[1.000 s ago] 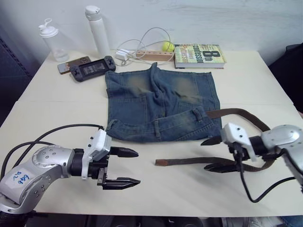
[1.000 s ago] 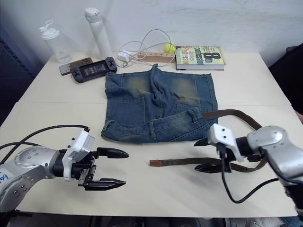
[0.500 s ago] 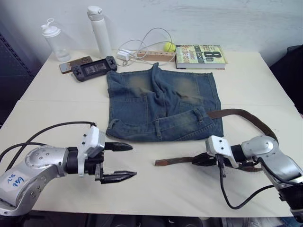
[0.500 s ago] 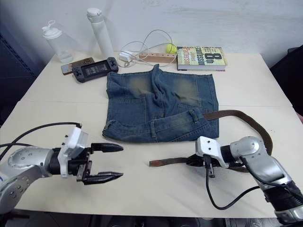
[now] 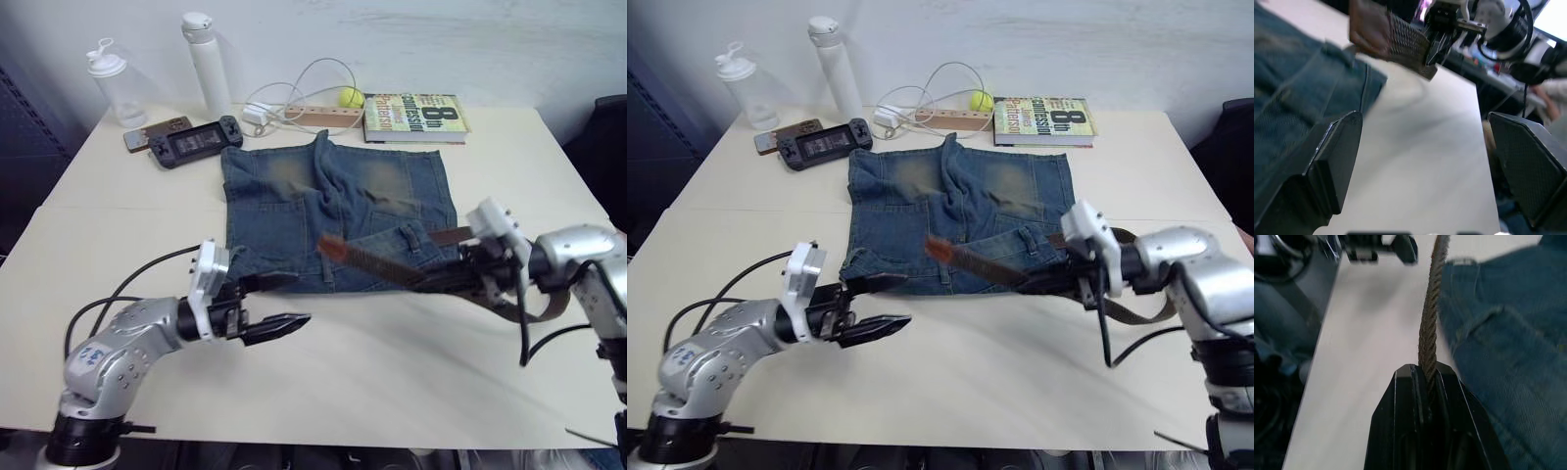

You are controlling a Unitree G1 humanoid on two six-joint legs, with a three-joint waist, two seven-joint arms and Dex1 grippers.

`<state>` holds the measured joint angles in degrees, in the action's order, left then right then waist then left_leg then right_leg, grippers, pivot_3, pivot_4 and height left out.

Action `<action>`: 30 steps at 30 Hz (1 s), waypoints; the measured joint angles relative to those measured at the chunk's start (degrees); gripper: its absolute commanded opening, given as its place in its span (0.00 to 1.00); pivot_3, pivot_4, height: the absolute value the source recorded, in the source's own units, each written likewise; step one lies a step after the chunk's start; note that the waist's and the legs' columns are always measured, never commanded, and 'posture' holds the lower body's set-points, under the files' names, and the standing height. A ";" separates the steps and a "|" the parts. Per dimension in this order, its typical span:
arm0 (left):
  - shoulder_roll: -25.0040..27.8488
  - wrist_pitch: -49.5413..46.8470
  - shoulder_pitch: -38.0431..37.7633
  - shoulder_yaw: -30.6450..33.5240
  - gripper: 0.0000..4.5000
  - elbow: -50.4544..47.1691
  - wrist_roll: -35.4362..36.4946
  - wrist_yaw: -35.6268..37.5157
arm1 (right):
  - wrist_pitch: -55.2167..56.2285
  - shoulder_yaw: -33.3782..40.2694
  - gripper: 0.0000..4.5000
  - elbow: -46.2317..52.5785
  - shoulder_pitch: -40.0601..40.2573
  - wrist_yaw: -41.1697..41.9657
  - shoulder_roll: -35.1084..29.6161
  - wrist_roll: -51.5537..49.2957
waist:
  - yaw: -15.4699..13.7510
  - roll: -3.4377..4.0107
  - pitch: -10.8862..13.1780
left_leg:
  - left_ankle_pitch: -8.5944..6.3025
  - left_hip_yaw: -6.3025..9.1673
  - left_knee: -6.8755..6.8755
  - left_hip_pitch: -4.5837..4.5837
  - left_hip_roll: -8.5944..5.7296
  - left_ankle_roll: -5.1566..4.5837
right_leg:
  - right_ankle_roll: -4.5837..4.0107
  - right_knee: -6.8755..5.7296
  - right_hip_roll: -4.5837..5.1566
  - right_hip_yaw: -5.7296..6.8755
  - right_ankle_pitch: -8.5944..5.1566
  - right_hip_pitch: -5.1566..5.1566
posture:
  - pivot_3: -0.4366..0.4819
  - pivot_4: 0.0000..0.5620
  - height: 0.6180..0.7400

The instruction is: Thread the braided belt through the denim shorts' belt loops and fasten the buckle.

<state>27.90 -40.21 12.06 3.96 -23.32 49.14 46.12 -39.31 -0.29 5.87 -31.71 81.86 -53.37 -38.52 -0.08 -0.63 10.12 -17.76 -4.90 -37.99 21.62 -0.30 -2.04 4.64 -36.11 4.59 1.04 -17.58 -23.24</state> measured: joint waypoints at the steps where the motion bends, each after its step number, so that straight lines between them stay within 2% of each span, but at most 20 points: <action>1: -1.76 0.05 0.97 -0.65 1.00 0.69 -0.01 -0.81 | -0.81 0.00 0.00 -0.30 -0.33 0.00 0.05 -0.38 | -0.05 0.00 0.01 | 0.00 -0.01 -0.03 0.05 -0.01 -0.02 | 0.02 0.01 0.01 0.00 0.01 -0.02 | 0.48 0.27 0.74; 6: -11.75 -1.68 5.44 -4.42 1.00 4.03 1.13 -6.60 | -3.97 0.58 0.00 -0.78 -1.06 -0.48 0.07 -2.00 | 0.20 -0.01 0.01 | -0.04 -0.01 -0.21 0.49 -0.01 -0.13 | 0.13 0.08 -0.02 0.04 0.07 -0.33 | 0.48 0.27 0.74; 9: -14.77 -3.70 7.43 -5.14 1.00 4.14 3.05 -8.66 | -5.20 0.67 0.00 -0.33 -1.05 -1.12 0.07 -2.52 | 0.26 -0.01 0.01 | 0.01 -0.01 -0.21 0.54 0.00 -0.09 | 0.14 0.03 -0.07 0.08 0.08 -0.40 | 0.48 0.27 0.74; 12: -16.46 -4.16 8.88 -4.94 0.81 5.08 3.52 -9.84 | -5.94 0.87 0.00 0.48 -1.05 -1.58 0.06 -3.09 | 0.16 -0.01 0.01 | 0.05 0.00 -0.30 0.54 0.00 -0.10 | 0.14 -0.05 -0.07 0.10 0.08 -0.37 | 0.48 0.27 0.74; 20: -17.96 -6.22 12.48 -4.70 0.02 6.87 6.11 -9.97 | -8.38 3.58 0.00 3.07 0.58 -4.05 -0.48 -4.57 | 0.12 -0.02 0.02 | 0.04 0.06 -0.44 0.56 0.00 -0.13 | 0.19 -0.08 -0.05 0.09 0.11 -0.33 | 0.48 0.27 0.74; 22: -17.92 -6.77 13.43 -4.92 0.01 8.09 6.36 -9.57 | -8.56 4.37 0.00 3.18 1.13 -5.84 -0.41 -4.83 | 0.12 -0.02 0.02 | 0.04 0.06 -0.44 0.56 -0.01 -0.12 | 0.19 -0.07 -0.05 0.09 0.11 -0.33 | 0.48 0.27 0.74; 27: -19.55 -7.55 16.20 -4.57 0.00 11.94 7.07 -9.95 | -11.90 8.46 0.45 2.97 4.28 -10.56 -2.03 -5.32 | -0.10 -0.02 0.02 | 0.03 0.10 -0.47 0.61 -0.01 -0.14 | 0.19 -0.03 -0.03 0.15 0.11 -0.31 | 0.48 0.27 0.74; 30: -19.99 -10.71 16.48 -3.62 0.00 13.52 10.22 -10.19 | -17.20 15.38 0.74 3.03 6.34 -12.65 -4.99 -9.02 | -0.09 -0.02 0.02 | 0.02 0.12 -0.42 0.67 -0.01 -0.16 | 0.19 0.04 -0.03 0.16 0.11 -0.34 | 0.48 0.27 0.74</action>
<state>7.91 -50.92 28.54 0.34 -9.79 59.36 35.92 -56.50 15.09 8.91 -25.38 69.22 -58.36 -47.54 -0.16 -0.65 10.14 -17.73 -4.78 -38.41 22.29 -0.31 -2.20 4.84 -36.08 4.55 1.20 -17.47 -23.58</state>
